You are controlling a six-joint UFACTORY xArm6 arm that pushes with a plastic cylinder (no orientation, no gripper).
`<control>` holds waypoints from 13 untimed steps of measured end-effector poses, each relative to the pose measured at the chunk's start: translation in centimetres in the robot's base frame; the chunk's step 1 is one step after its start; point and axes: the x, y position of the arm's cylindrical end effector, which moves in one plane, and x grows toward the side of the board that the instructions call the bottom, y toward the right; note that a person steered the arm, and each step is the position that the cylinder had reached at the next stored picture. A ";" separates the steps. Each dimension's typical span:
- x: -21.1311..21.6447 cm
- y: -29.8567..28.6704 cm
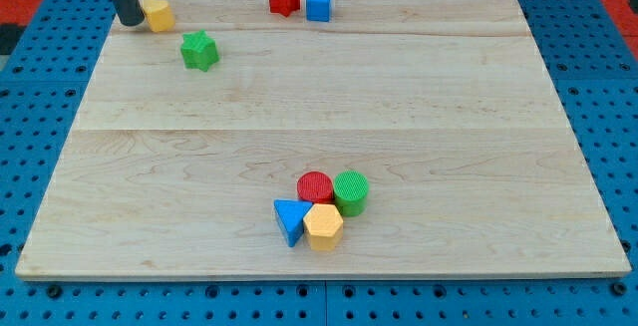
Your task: Slide the yellow heart towards center
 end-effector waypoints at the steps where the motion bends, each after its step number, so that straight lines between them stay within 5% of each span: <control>1: -1.0 -0.2; 6: -2.4 3.2; 13: 3.8 11.7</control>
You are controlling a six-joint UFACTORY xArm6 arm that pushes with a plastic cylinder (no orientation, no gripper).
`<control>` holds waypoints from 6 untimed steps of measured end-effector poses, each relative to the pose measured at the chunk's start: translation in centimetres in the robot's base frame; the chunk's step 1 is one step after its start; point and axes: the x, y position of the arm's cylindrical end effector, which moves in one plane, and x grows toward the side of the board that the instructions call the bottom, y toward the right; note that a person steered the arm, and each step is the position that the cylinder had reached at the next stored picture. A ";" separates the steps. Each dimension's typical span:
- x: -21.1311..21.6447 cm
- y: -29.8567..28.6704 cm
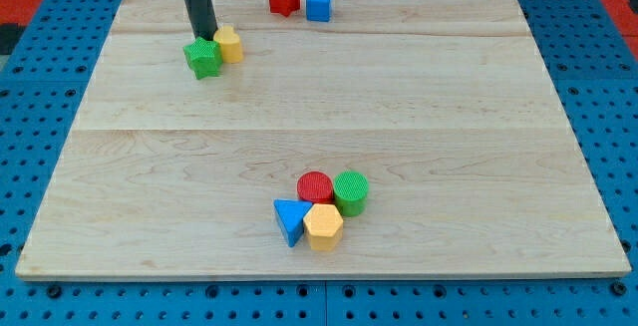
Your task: Slide the yellow heart towards center
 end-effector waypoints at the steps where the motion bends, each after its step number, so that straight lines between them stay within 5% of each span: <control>1: 0.2 3.5; 6: 1.2 9.7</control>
